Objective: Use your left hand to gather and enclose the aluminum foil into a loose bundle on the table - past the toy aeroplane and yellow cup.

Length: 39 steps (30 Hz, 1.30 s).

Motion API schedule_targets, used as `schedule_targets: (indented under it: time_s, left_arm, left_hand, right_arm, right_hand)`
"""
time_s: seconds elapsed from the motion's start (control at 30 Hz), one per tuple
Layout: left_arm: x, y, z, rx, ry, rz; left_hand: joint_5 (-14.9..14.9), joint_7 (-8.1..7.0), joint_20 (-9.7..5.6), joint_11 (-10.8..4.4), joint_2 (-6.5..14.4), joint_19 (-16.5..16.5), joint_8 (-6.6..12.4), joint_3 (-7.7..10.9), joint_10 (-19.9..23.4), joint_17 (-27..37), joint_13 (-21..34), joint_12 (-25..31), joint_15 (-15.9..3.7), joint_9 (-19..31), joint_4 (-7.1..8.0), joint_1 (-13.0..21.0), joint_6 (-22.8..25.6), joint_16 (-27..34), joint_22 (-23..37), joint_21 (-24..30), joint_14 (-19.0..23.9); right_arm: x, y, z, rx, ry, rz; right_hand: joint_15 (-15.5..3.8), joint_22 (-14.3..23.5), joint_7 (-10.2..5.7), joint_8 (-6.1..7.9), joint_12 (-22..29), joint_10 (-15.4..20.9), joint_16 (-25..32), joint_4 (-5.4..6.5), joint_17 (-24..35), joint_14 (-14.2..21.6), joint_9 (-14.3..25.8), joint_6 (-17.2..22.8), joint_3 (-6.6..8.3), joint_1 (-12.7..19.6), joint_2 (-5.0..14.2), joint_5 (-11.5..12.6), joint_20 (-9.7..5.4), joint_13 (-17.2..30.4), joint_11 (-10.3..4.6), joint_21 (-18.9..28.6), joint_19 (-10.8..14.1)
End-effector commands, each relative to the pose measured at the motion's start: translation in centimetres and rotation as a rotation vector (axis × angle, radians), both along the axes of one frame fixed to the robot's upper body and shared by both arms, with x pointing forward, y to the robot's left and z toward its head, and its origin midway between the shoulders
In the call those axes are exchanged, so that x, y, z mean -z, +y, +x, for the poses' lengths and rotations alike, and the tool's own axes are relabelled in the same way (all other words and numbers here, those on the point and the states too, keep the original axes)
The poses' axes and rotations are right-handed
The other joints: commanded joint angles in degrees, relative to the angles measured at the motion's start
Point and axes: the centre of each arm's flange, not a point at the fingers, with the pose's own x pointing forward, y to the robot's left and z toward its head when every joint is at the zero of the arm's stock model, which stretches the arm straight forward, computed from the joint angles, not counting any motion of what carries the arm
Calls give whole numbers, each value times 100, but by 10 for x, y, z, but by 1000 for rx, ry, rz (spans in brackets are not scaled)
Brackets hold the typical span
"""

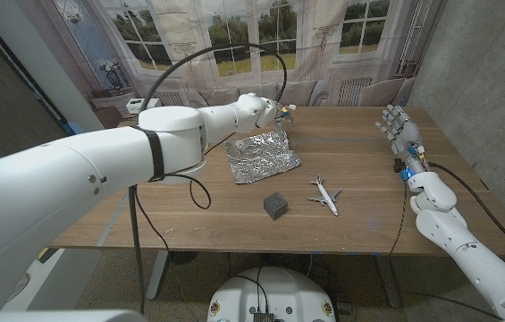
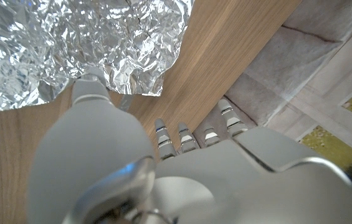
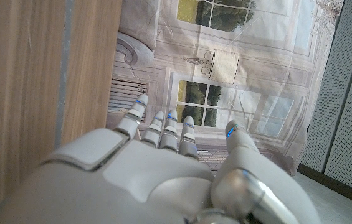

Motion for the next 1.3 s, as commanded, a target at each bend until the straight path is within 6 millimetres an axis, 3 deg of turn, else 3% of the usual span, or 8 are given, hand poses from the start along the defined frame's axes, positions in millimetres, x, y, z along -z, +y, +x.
schedule_targets:
  time_s: [0.03,0.37,0.53,0.7,0.8,0.97,1.13,1.3]
  left_arm:
    - [34,13,8,-60,87,58]
    - [43,15,9,-61,93,62]
    - [42,14,9,-57,93,54]
    - [44,14,9,-56,91,57]
    - [51,17,11,-62,93,70]
    - [52,19,12,-42,56,72]
    - [28,16,10,-1,-39,65]
    - [25,15,9,4,-82,117]
  left_hand:
    - [33,90,12,7,64,13,-6,-40,-26,15,8,-18,20,14,0,-26,72,-11,21,-45,-99]
    - [81,84,-45,23,299,-59,-276,-71,-251,9,-23,-97,57,0,43,75,-423,-36,27,-166,-308]
    - [43,171,-137,-112,551,12,-150,-60,-66,-6,-40,-9,-45,-3,76,181,-50,26,29,-215,-190]
    - [-325,98,-312,-319,679,273,164,-163,539,-13,-104,191,-317,-48,77,282,1246,111,23,-290,234]
    - [-487,49,-411,-379,719,497,172,-174,930,-8,-129,304,-479,-64,35,378,1537,183,27,-280,598]
    - [-886,-108,-772,-554,1004,1439,302,-40,2081,56,-114,655,-1224,-73,-112,732,2524,504,73,-55,2178]
    - [-1375,398,-943,-661,1281,1877,1002,213,3139,80,-75,870,-1622,-37,-270,1047,4760,589,119,130,3114]
    - [-1518,569,-974,-688,1271,1902,1111,282,3231,90,-59,833,-1651,-27,-340,1159,5069,526,123,152,3179]
  right_arm:
    - [-4,4,2,0,-5,-5]
    - [-3,5,3,5,-1,-2]
    - [-3,5,3,7,1,-2]
    - [-5,5,4,10,-1,-1]
    - [-5,5,5,14,1,-2]
    - [-7,5,7,14,8,-5]
    - [-10,7,10,17,7,-18]
    - [-10,6,11,20,9,-18]
  right_hand:
    - [14,22,8,-7,5,52,-3,34,13,45,17,63,7,-38,3,13,1,11,-3,7,38]
    - [18,22,8,-7,7,63,-6,40,11,44,17,69,4,-56,-4,16,3,11,17,5,37]
    - [19,22,10,-5,6,65,-7,43,10,45,17,79,1,-67,-10,18,-3,11,22,6,40]
    - [21,22,10,-7,5,63,-7,47,10,46,17,77,-2,-78,-14,20,1,11,20,4,36]
    - [21,22,6,-6,2,58,-8,49,10,45,17,83,-2,-82,-14,21,2,11,17,4,36]
    - [21,22,4,-6,4,65,-7,50,8,54,17,88,1,-86,-12,24,2,12,26,4,39]
    - [28,22,8,-5,5,70,-9,49,6,51,17,91,3,-88,-13,26,2,12,32,4,37]
    - [29,22,7,-6,3,67,-13,47,4,48,17,94,5,-88,-15,28,2,12,25,3,37]
